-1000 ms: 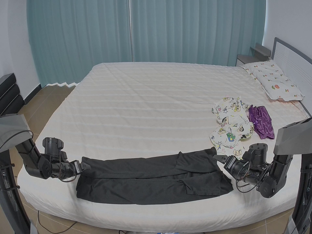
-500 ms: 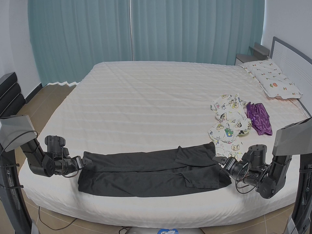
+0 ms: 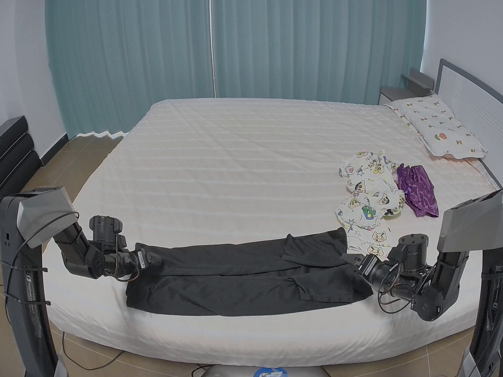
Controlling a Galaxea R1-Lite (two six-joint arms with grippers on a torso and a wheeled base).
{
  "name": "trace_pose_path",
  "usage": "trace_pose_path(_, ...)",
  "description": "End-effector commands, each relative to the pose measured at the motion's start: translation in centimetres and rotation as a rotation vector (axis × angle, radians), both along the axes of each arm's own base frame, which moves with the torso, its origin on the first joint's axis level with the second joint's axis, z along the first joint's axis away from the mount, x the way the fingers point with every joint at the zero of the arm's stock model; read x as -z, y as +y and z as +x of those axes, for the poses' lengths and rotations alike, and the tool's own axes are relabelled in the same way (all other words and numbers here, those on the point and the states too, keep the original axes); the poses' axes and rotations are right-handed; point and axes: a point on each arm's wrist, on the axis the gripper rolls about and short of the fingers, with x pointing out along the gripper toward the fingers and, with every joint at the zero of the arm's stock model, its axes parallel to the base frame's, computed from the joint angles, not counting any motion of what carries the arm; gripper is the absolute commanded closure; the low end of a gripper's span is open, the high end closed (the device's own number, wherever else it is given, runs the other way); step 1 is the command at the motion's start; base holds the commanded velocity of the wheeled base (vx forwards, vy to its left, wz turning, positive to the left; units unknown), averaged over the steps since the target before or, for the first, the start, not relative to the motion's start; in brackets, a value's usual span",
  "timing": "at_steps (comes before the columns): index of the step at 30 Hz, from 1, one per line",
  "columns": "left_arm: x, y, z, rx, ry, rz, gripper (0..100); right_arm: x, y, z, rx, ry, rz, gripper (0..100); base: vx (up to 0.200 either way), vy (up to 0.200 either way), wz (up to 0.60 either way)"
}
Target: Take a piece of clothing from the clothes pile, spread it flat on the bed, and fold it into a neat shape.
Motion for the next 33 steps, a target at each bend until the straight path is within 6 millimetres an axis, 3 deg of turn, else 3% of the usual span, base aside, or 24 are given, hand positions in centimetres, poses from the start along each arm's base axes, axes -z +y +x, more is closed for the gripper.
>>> trace_pose_path(1, 0.8, 0.1, -0.1, -0.007, 0.017, 0.040, 0, 0.1, 0.0, 0.0, -0.002, 0.001, 0.000, 0, 0.000, 0.000, 0.00)
trace_pose_path(14, 0.9, 0.1, -0.3, -0.019, 0.024, 0.063, 0, 0.1, 0.1, 0.0, -0.003, 0.001, 0.000, 0, 0.000, 0.000, 0.00)
trace_pose_path(21, 1.4, -1.0, -0.5, 0.012, 0.037, 0.054, 0, 0.2, 0.1, 0.0, -0.004, 0.004, -0.002, 0, 0.000, 0.000, 0.00)
trace_pose_path(22, 1.4, -1.0, -0.5, 0.012, 0.037, 0.054, 100, 0.2, 0.1, 0.0, -0.004, 0.004, -0.002, 0, 0.000, 0.000, 0.00)
trace_pose_path(33, 1.3, -0.1, -0.7, -0.013, 0.044, 0.057, 100, 0.2, 0.1, 0.0, -0.004, 0.007, -0.003, 0, 0.000, 0.000, 0.00)
